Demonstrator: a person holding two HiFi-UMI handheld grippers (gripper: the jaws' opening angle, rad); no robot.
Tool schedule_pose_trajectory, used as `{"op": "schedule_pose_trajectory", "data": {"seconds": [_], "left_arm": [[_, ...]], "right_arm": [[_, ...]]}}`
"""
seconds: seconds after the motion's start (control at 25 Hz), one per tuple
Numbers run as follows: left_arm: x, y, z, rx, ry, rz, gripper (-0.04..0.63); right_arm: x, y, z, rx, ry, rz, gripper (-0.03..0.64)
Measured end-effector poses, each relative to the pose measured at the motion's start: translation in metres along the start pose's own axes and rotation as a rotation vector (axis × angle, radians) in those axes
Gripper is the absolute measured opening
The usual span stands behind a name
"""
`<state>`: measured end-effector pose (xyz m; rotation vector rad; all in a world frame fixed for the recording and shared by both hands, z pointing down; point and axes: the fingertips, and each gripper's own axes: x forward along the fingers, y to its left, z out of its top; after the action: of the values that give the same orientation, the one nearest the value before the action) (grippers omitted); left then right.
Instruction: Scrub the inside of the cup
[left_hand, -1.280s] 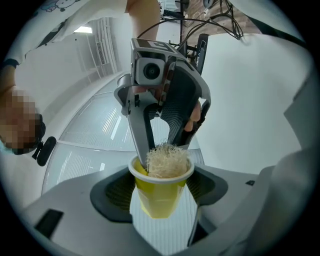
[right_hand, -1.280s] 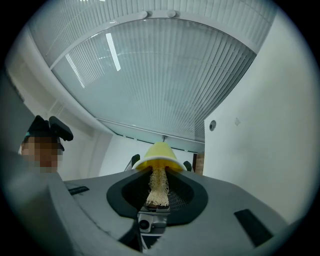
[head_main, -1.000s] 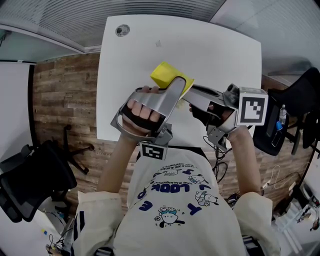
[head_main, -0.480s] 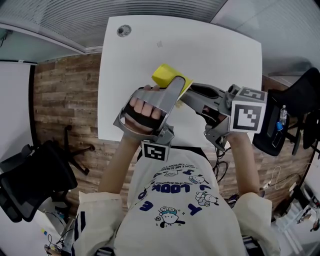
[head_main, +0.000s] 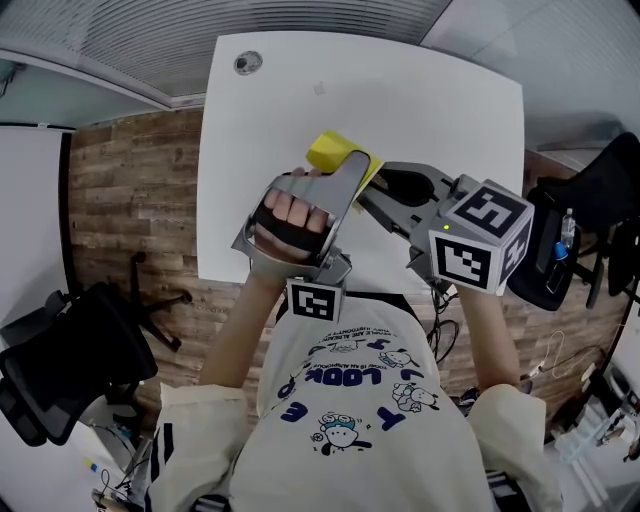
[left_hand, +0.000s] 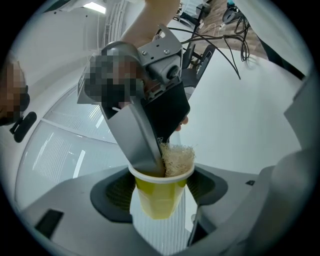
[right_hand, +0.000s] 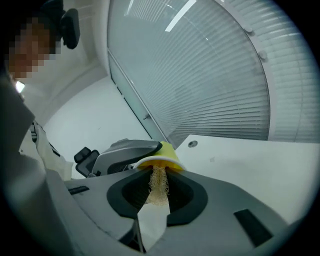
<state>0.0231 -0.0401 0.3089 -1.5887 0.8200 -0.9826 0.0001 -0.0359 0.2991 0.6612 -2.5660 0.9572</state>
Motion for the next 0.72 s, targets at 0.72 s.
{"op": "schedule_pose_trajectory", "data": {"seconds": [0.72], "left_arm": [[0.003, -0.029, -0.007, -0.159, 0.023, -0.190, 0.350]], "right_arm": [[0.019, 0.001, -0.027, -0.759, 0.276, -0.277, 0.075]]}}
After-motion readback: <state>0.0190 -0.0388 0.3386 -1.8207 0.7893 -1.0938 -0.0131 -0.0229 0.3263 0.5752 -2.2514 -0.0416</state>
